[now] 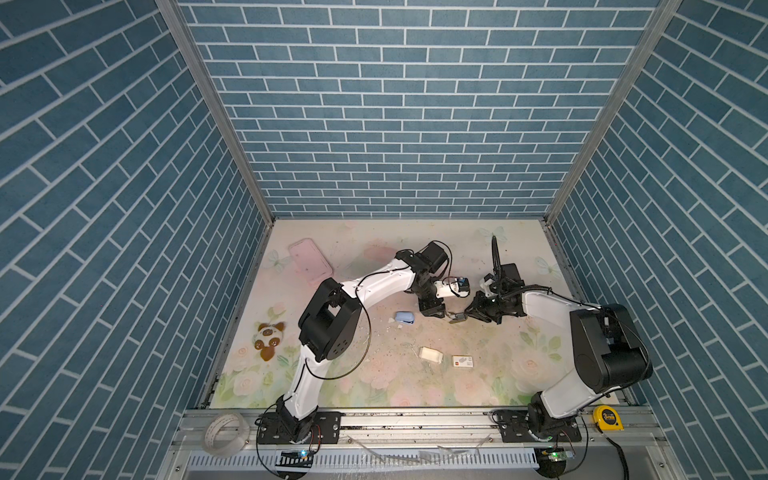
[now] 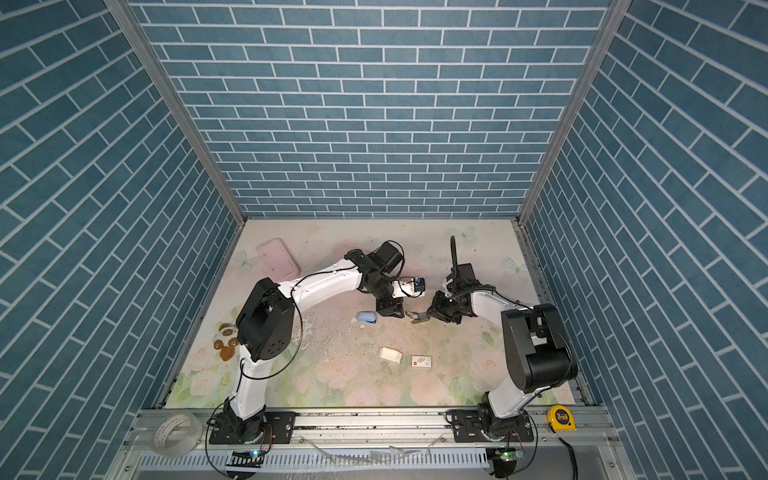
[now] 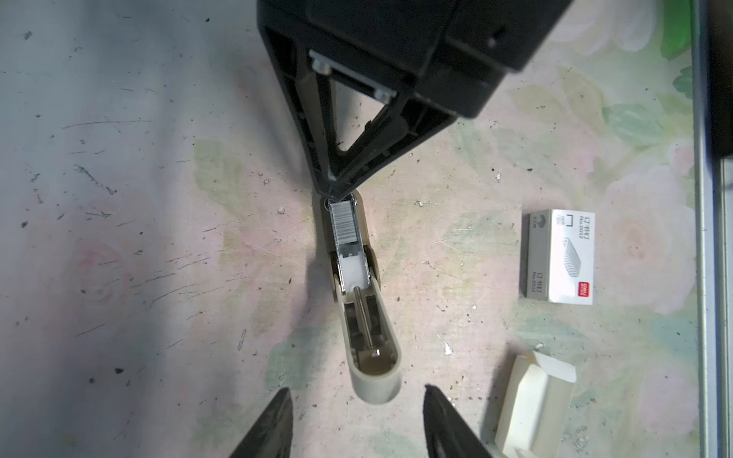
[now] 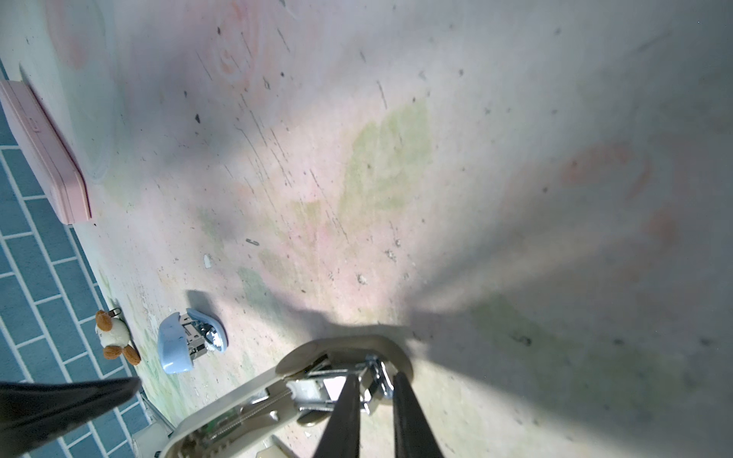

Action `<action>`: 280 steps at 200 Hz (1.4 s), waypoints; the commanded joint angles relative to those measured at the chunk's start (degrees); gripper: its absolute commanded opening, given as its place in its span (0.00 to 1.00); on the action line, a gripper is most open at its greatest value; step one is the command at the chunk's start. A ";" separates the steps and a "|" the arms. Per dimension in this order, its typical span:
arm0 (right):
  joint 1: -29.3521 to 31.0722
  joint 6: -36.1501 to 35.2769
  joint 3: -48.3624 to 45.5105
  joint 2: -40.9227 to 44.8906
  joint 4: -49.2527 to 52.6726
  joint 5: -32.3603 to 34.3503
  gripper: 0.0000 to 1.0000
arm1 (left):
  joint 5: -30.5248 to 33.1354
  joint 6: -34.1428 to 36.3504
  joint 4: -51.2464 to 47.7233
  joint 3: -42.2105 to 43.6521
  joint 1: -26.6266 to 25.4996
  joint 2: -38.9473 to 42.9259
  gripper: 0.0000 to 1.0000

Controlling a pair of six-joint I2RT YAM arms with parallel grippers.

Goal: Load the staples into the stapler

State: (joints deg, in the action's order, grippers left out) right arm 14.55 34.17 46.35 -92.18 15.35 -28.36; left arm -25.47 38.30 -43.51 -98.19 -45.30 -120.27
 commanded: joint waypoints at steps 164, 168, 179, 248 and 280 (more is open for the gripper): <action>-0.41 -3.15 1.21 -1.18 1.87 -1.00 0.16 | 0.42 -1.92 3.79 2.66 -1.81 -2.17 0.34; -0.40 -3.14 1.20 -1.18 1.83 -1.00 0.16 | 0.43 -1.86 3.72 2.75 -1.81 -2.12 0.35; -0.39 -3.15 1.20 -1.16 1.87 -1.00 0.16 | 0.70 -1.75 3.64 2.87 -1.81 -1.95 0.36; -0.40 -3.32 0.98 -1.16 2.04 -1.26 0.16 | 1.30 -0.95 3.19 3.38 -1.81 -1.33 0.29; -0.39 -3.41 0.85 -1.76 1.76 -1.70 0.15 | 1.35 -0.77 3.38 3.24 -1.81 -1.10 0.21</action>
State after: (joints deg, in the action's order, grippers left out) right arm 14.44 32.91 47.09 -93.08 15.86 -28.93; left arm -24.21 36.88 -39.11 -95.68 -46.70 -121.62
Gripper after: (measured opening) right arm 0.156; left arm 0.263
